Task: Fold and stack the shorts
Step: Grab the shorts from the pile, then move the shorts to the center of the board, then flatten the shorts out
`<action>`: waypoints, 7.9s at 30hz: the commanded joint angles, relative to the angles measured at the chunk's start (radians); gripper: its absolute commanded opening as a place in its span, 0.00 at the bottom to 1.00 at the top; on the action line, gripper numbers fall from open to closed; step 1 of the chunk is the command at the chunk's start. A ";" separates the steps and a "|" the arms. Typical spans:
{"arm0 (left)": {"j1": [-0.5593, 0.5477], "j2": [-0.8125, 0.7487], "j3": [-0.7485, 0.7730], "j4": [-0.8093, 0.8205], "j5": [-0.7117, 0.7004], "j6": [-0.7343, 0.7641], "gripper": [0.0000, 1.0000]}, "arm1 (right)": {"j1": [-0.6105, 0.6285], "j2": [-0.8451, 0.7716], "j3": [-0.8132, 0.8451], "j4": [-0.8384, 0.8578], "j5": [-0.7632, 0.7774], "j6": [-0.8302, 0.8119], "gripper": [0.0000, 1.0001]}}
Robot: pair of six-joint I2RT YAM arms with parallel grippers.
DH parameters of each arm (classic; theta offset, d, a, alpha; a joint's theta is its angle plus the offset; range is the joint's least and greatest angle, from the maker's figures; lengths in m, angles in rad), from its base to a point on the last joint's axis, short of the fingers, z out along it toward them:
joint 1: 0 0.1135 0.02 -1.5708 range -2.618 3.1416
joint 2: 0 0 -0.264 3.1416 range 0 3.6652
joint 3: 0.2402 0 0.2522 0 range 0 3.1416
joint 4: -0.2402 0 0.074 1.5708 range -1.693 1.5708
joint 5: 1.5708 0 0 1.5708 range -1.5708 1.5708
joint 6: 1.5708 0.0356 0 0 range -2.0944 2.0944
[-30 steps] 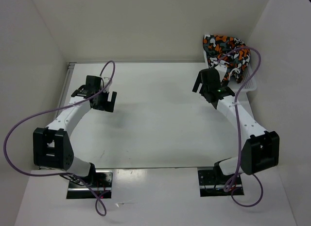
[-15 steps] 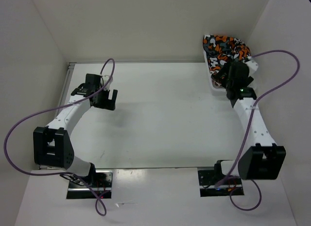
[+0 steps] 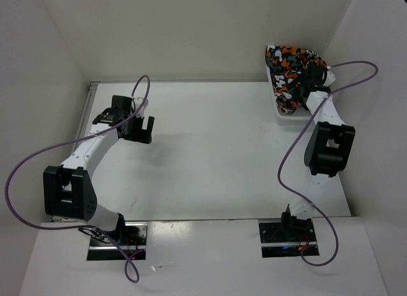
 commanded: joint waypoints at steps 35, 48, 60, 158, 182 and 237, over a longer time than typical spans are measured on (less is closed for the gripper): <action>0.058 -0.114 0.241 -0.067 0.221 0.003 1.00 | 0.293 -0.226 0.898 -0.237 -0.423 -0.188 0.03; 0.212 -0.263 0.321 -0.050 0.301 0.003 1.00 | 0.508 -0.135 0.193 -0.133 -0.456 -0.080 0.75; 0.187 -0.389 -0.165 0.007 0.446 0.003 0.86 | 0.767 -0.446 -0.261 -0.091 -0.171 -0.100 0.40; 0.117 0.010 0.105 0.056 0.276 0.003 1.00 | 0.998 -0.581 -0.630 -0.094 -0.059 0.226 1.00; 0.060 -0.167 -0.292 0.097 0.477 0.003 0.00 | 0.842 -0.141 -0.486 0.060 -0.029 0.202 0.23; 0.020 -0.026 -0.116 0.194 0.413 0.003 0.00 | 0.652 -0.537 -0.914 0.111 -0.234 0.325 0.81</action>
